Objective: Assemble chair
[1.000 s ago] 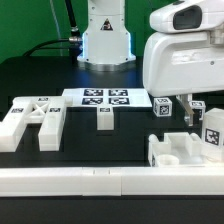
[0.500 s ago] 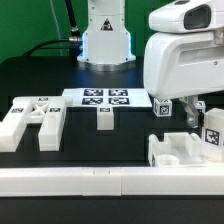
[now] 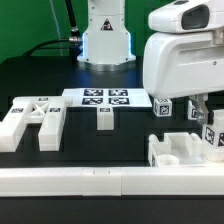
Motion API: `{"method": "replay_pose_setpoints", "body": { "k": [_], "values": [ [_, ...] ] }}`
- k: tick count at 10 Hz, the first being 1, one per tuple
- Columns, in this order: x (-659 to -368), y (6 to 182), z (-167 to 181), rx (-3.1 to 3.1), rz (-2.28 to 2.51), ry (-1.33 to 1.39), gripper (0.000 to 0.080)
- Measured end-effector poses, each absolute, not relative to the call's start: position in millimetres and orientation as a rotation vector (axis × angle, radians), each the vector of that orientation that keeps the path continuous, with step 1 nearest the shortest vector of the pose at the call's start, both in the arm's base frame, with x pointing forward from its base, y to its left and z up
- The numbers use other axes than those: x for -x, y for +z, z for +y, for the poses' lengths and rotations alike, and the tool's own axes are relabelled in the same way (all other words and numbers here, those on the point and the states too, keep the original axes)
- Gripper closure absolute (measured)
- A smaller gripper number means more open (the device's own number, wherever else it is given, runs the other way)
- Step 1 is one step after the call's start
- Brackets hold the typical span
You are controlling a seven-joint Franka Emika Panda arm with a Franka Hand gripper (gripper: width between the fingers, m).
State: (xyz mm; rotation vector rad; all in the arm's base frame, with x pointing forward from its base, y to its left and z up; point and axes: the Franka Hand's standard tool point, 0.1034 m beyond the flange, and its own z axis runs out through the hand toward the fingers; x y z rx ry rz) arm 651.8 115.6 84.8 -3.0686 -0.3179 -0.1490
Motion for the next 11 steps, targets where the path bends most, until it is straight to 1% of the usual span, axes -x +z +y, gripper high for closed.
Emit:
{"method": "replay_pose_setpoints", "body": {
  "k": [2,5,9,11],
  "values": [
    [-651.7,84.5,116.0,3.063,0.193,-0.132,0.0514],
    [-651.6,84.1,115.4,2.963,0.736,-0.108,0.0512],
    [-652.2,83.6,117.0,2.773,1.262,-0.058,0.0512],
    [-652.5,83.6,117.4,2.693,1.420,-0.051,0.0511]
  ]
}}
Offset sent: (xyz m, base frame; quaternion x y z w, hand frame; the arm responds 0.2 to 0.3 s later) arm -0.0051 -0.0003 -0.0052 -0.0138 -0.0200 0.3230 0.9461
